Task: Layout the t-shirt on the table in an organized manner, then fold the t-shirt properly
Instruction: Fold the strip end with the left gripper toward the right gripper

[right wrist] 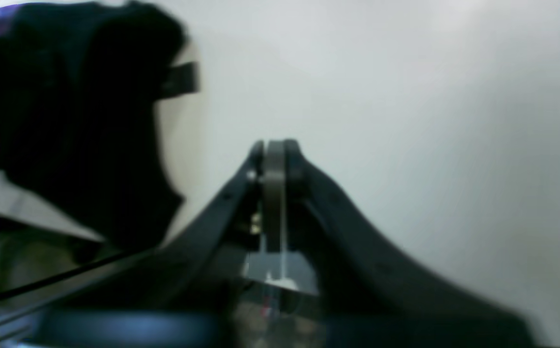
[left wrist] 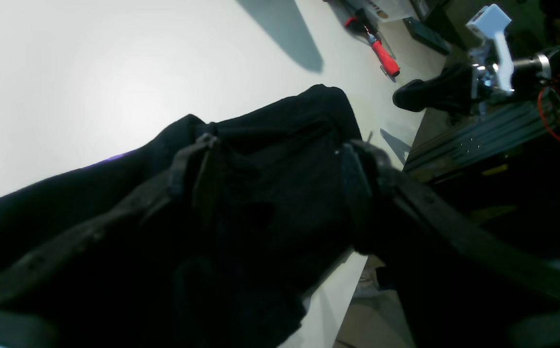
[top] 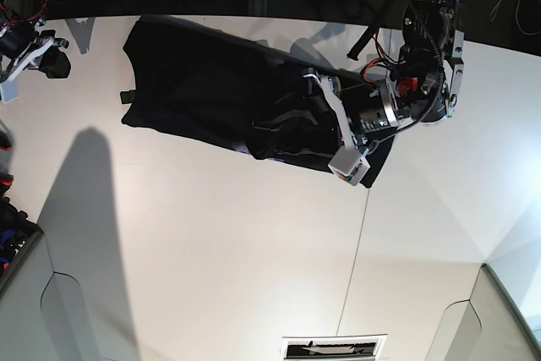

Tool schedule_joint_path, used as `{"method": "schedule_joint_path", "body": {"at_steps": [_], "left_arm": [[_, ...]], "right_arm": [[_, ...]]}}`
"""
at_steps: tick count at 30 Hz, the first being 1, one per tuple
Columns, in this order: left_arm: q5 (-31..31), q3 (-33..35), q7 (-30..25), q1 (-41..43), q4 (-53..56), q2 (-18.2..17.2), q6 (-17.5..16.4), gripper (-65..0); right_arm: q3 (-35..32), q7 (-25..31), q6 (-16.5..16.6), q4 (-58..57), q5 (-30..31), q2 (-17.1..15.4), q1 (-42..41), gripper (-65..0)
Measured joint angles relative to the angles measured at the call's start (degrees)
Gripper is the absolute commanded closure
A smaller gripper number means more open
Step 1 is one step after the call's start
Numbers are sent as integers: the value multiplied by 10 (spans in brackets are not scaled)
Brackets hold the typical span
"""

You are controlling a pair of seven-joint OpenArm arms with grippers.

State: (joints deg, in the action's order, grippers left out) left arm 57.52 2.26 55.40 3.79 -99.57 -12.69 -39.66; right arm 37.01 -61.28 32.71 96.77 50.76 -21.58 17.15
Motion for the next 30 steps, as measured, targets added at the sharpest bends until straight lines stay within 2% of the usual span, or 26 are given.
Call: {"method": "schedule_joint_path", "body": {"at_steps": [2, 3, 5, 10, 18, 24, 27, 30], "left_arm": [[0, -11, 7, 0, 0, -5, 0, -412], [0, -17, 8, 0, 0, -10, 0, -412], [0, -29, 8, 0, 0, -26, 0, -412], [4, -57, 8, 0, 0, -57, 0, -412], [32, -58, 29, 2, 0, -107, 0, -412], [43, -57, 33, 1, 0, -149, 0, -412], [44, -57, 33, 2, 0, -166, 0, -412], [49, -57, 33, 1, -1, -181, 0, -412]], "right_arm": [[0, 1, 1, 0, 12, 3, 0, -270], [0, 1, 2, 0, 19, 8, 0, -315], [0, 1, 1, 0, 20, 23, 0, -348], [-15, 6, 2, 0, 17, 63, 0, -348], [-82, 31, 1, 0, -13, 132, -3, -348], [-86, 54, 1, 0, -27, 180, -5, -348], [-86, 82, 2, 0, -59, 199, -8, -348], [-86, 84, 3, -6, -67, 209, -20, -348]]}}
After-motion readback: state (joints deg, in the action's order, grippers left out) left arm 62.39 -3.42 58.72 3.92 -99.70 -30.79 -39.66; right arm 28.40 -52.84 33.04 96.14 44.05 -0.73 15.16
